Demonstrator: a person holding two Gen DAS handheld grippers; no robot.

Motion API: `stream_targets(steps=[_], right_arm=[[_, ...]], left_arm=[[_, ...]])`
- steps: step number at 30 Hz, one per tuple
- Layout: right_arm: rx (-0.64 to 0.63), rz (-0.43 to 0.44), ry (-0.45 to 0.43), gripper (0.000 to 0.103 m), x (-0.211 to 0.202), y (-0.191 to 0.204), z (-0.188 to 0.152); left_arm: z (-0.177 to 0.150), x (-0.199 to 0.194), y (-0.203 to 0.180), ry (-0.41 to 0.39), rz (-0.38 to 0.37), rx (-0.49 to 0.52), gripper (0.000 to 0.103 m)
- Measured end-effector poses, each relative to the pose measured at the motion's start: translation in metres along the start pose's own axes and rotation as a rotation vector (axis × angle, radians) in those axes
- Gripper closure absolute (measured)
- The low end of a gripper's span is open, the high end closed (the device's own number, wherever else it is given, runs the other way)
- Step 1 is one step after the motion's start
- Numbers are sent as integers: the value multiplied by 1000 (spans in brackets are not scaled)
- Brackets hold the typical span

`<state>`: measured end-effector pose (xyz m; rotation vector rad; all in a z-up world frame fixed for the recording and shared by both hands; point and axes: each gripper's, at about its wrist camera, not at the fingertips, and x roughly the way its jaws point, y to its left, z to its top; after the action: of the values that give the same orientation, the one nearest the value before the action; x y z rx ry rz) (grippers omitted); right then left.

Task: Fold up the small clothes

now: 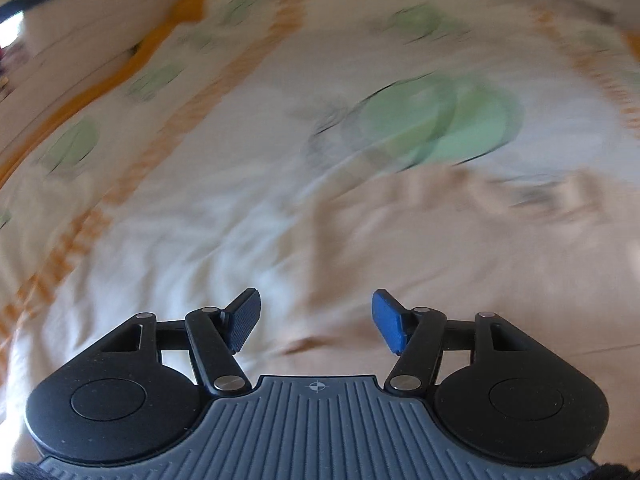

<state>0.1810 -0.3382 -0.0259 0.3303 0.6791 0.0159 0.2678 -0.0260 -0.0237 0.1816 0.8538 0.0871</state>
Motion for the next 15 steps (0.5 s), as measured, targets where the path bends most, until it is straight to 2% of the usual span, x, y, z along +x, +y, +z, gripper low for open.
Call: stream_targets(steps=[2, 3, 9, 15], right_arm=[[-53, 9, 13, 56, 6, 6, 3], [-65, 12, 22, 59, 9, 7, 6], [-20, -6, 47, 59, 30, -12, 16], [0, -1, 105, 58, 46, -28, 3]], left_arm=[[7, -6, -29, -16, -79, 25, 42], [9, -6, -42, -16, -114, 35, 42], [11, 7, -109, 18, -245, 92, 42], [-12, 32, -138, 83, -245, 164, 40]])
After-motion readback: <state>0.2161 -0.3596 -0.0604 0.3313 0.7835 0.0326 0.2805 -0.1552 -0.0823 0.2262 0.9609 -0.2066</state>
